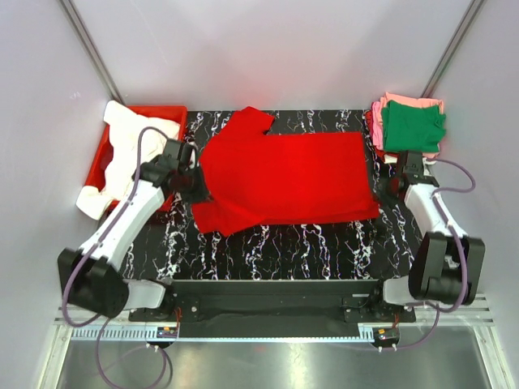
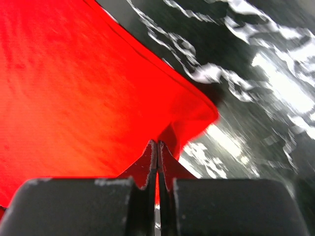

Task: Fold and stack the t-shirts
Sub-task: Fold the tshirt

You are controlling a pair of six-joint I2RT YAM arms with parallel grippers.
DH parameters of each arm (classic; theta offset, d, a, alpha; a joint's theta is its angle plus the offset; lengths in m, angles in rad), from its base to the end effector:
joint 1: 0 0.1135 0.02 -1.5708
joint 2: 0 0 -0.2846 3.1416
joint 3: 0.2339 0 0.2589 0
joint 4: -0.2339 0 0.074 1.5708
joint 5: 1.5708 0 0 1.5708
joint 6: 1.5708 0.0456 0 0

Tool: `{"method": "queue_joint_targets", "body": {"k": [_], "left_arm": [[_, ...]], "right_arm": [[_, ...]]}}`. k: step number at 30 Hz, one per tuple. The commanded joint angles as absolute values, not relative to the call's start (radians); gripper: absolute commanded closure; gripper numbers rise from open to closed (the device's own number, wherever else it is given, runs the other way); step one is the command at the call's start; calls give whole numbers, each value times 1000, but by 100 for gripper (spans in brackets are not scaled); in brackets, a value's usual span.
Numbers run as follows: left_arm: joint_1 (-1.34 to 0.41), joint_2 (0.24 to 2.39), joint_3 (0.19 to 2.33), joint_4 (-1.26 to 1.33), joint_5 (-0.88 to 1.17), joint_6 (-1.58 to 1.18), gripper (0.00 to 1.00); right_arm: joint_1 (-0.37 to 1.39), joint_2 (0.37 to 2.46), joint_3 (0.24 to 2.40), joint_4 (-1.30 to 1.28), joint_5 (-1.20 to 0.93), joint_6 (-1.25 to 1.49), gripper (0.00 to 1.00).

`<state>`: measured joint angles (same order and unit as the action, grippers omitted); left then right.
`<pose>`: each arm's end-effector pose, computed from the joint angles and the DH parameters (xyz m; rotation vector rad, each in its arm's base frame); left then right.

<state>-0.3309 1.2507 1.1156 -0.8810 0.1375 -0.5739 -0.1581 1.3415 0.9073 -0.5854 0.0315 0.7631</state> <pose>0.2352 -0.0874 0.3079 -0.2704 2.6450 -0.4954 0.2680 -0.0442 0.2373 1.1663 2.3243 0.1800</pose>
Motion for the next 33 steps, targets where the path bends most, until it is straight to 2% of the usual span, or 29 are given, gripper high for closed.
{"method": "queue_joint_targets", "body": {"k": [1, 10, 19, 28, 29, 31, 32, 33], "left_arm": [[-281, 1359, 1244, -821, 225, -492, 100], [-187, 1641, 1517, -822, 295, -465, 100], [-166, 1940, 1831, -910, 327, -419, 100], [-124, 2150, 2003, -949, 336, -405, 100], [-120, 2198, 2058, -966, 350, -403, 100], [-104, 2250, 2124, -988, 360, -405, 96], [-98, 2297, 2182, -1002, 373, -416, 89], [-83, 2321, 2219, -1008, 388, -423, 85]], "right_arm": [[-163, 1446, 1008, -508, -21, 721, 100], [-163, 1672, 1205, -499, -15, 695, 100], [-163, 1813, 1301, -494, -5, 690, 100], [-163, 1951, 1394, -517, -17, 684, 98], [-164, 1968, 1405, -522, -15, 686, 93], [-169, 1983, 1452, -543, -14, 689, 75], [-170, 1996, 1472, -554, -9, 692, 39], [-172, 2000, 1518, -584, -3, 692, 28]]}}
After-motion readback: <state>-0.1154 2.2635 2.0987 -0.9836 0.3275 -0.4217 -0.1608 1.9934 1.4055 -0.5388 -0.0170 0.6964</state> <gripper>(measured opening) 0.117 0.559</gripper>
